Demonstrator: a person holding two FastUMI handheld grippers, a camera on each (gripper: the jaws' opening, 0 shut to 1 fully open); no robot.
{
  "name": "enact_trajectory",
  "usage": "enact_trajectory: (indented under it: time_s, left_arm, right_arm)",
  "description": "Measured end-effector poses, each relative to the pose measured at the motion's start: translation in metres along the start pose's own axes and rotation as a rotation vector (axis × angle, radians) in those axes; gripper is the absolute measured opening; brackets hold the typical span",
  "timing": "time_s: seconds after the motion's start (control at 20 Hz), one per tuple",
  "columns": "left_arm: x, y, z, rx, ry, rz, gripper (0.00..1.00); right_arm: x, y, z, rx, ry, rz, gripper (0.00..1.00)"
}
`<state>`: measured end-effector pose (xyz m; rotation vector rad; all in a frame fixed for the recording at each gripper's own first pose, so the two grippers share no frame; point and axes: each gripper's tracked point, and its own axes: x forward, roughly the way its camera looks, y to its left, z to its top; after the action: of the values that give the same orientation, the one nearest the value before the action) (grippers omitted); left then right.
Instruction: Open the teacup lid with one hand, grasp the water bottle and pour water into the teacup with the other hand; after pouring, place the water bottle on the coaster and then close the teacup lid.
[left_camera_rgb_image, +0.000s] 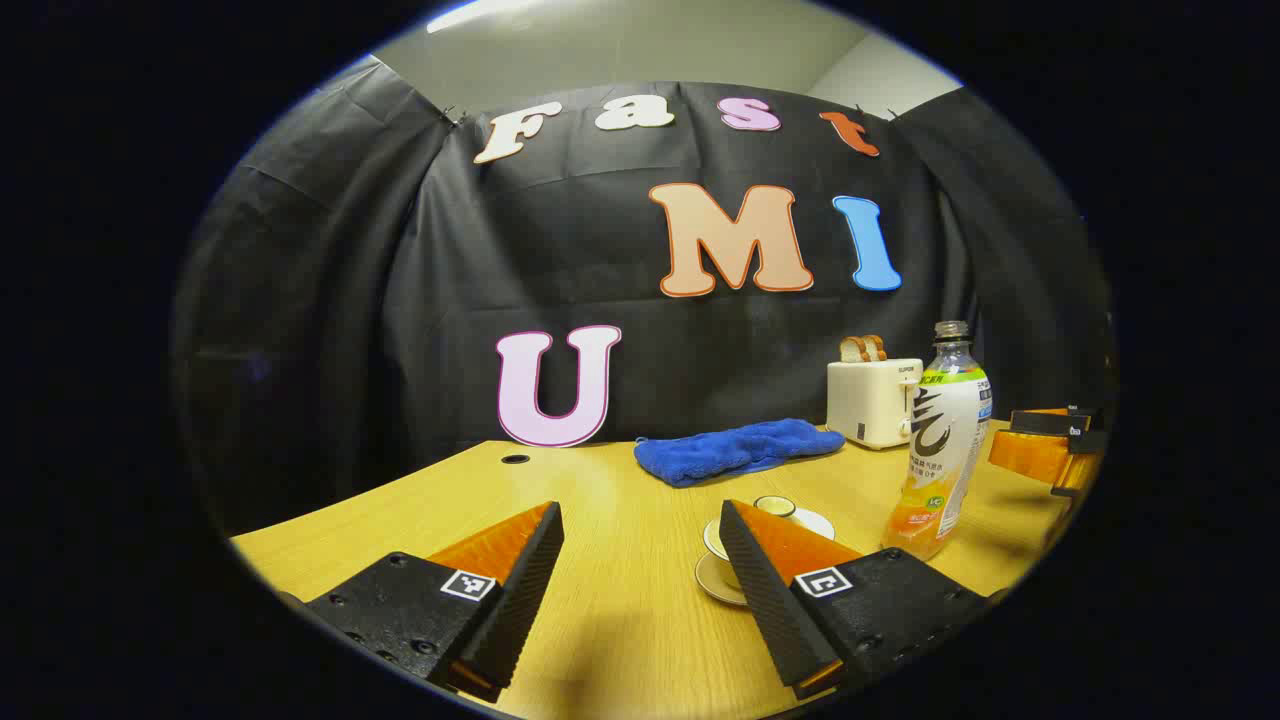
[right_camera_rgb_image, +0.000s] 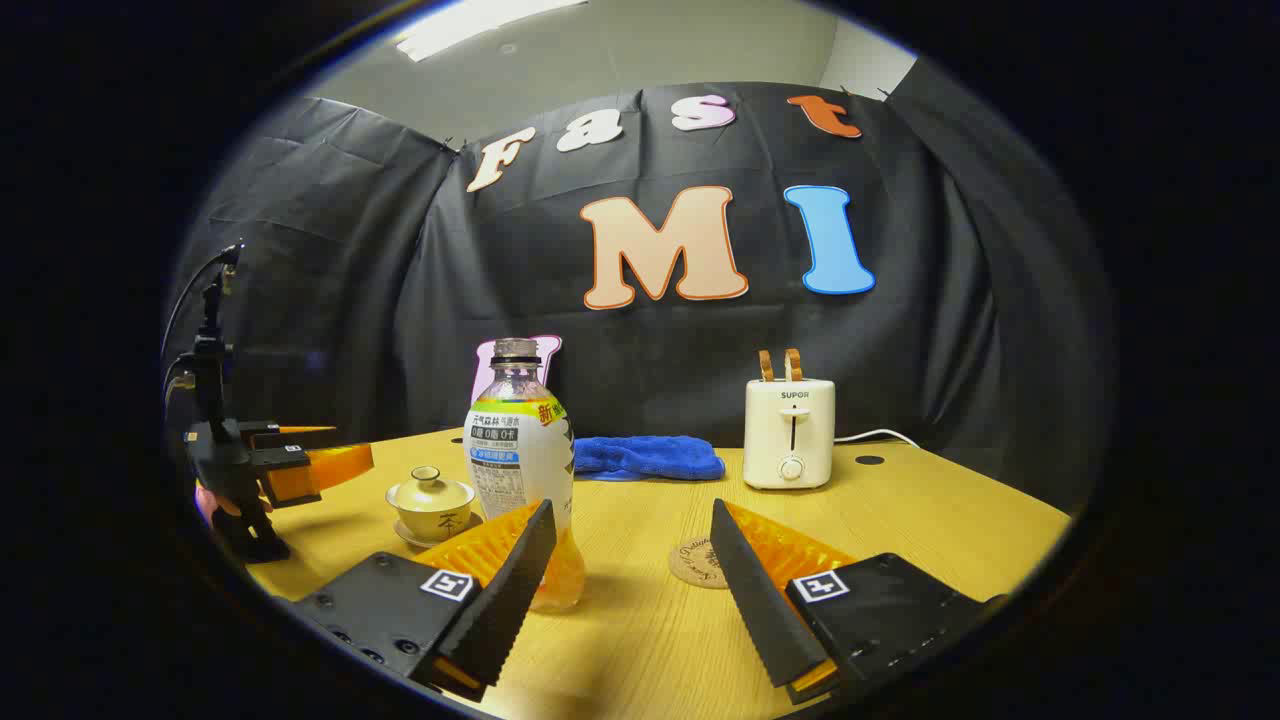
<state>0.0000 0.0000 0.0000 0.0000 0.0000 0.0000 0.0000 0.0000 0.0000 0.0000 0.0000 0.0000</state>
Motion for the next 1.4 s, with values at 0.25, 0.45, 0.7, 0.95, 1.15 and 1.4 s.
enact_trajectory:
  time_s: [0.25, 0.45, 0.7, 0.95, 1.15, 1.4]
  left_arm:
    - [-0.0002, -0.0008, 0.0005, 0.0, 0.0, 0.0, 0.92]
    - [0.0002, -0.0005, 0.0002, 0.0, 0.0, 0.001, 0.92]
    - [0.0013, -0.0007, -0.0002, 0.0, 0.0, 0.001, 0.92]
    - [0.0025, -0.001, -0.0007, -0.001, 0.001, 0.001, 0.92]
    - [0.0031, -0.0006, -0.0003, 0.0, 0.002, 0.001, 0.92]
    - [0.0037, -0.0017, -0.0004, -0.001, 0.002, -0.003, 0.92]
  right_arm:
    - [-0.0004, 0.0002, -0.0004, 0.0, 0.0, 0.0, 0.95]
    - [-0.0006, 0.0003, -0.0006, 0.0, 0.0, 0.0, 0.94]
    - [0.0009, 0.0003, -0.001, 0.0, 0.0, 0.0, 0.98]
    - [0.0009, 0.0, -0.0016, 0.0, 0.0, -0.001, 0.94]
    - [0.0023, 0.0003, -0.0016, 0.0, 0.0, -0.002, 0.94]
    - [0.0017, -0.0003, -0.0016, 0.0, 0.0, -0.003, 0.94]
